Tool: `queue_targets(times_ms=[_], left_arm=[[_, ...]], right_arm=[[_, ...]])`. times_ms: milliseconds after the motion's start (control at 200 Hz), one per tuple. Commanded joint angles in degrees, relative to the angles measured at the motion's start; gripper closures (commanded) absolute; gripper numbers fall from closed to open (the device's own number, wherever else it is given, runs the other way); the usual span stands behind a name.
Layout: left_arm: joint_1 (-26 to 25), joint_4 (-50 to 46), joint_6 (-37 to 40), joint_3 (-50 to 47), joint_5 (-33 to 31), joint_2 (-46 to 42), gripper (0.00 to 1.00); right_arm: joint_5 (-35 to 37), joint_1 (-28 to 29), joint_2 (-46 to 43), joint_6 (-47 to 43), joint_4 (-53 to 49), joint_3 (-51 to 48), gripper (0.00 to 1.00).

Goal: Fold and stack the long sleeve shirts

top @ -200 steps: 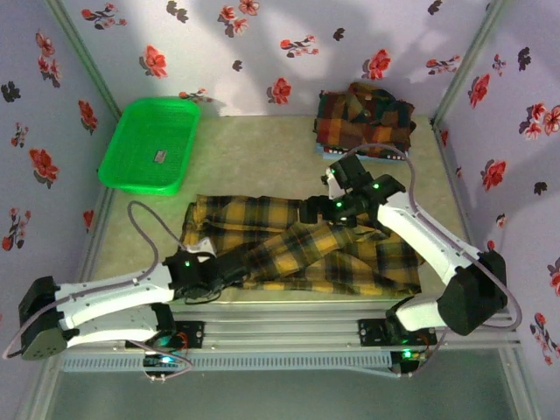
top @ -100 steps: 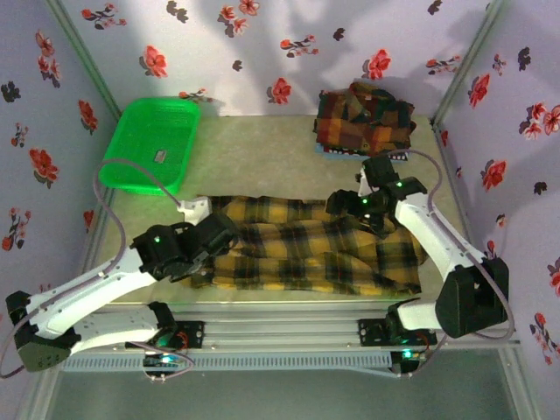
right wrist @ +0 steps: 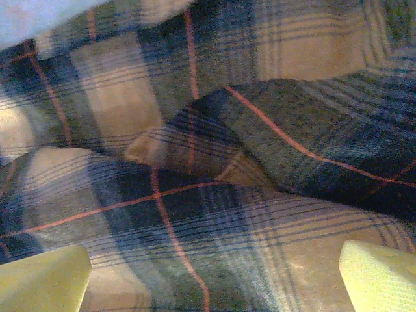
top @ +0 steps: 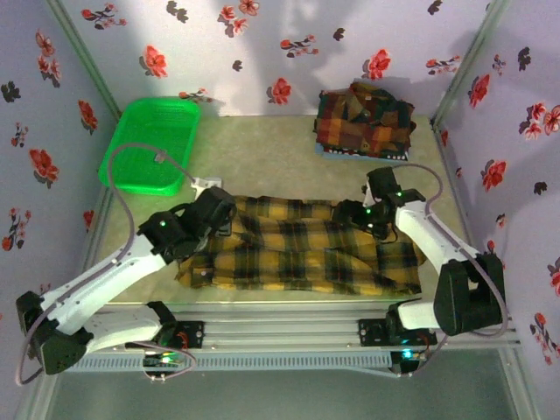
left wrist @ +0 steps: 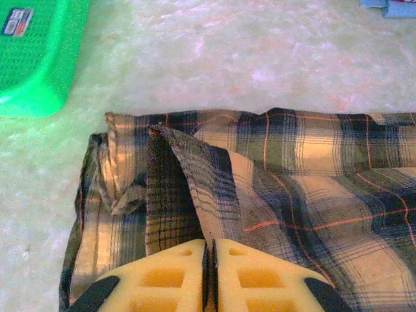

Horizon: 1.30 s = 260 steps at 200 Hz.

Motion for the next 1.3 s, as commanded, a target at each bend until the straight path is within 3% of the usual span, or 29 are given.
queue_targets(times_ms=[0,320,625,990,1060,1125,1215,1295], left_arm=[[2.1,5.8,8.2,3.0,2.7,0.7,0.89],[7.1,6.9,17.4,2.0,7.2,-0.3,0.89],[12.6,5.9,11.6,-8.1,5.2,0.3,0.88],[14.9,5.4,5.0,-15.6,3.5,3.7,0.87],[15.3,5.1,2.6,-17.2,3.6,4.1,0.81],[16.3,3.2,-1.4,-17.3,1.0,5.4,0.67],[18.8,-1.2,-5.3,-14.8,-0.2,8.7,0.69],[18.9,-6.3,-8.8,-10.0,-4.0,11.2,0.46]], right_arm=[[1.7,-1.1,1.0,1.5,3.8,-2.4,0.01],[1.0,-2.6,5.1,3.5,11.6,-7.2,0.02],[0.1,-2.9,6.8,3.7,13.6,-7.5,0.02],[-0.5,-2.9,7.4,4.2,14.7,-8.8,0.03],[-0.5,-2.9,7.4,4.5,14.9,-9.0,0.03],[-1.1,-2.9,7.2,4.7,15.0,-9.0,0.03],[-4.3,-2.8,6.0,5.5,15.5,-9.2,0.01],[-4.9,-2.8,3.4,5.5,13.3,-9.0,0.01]])
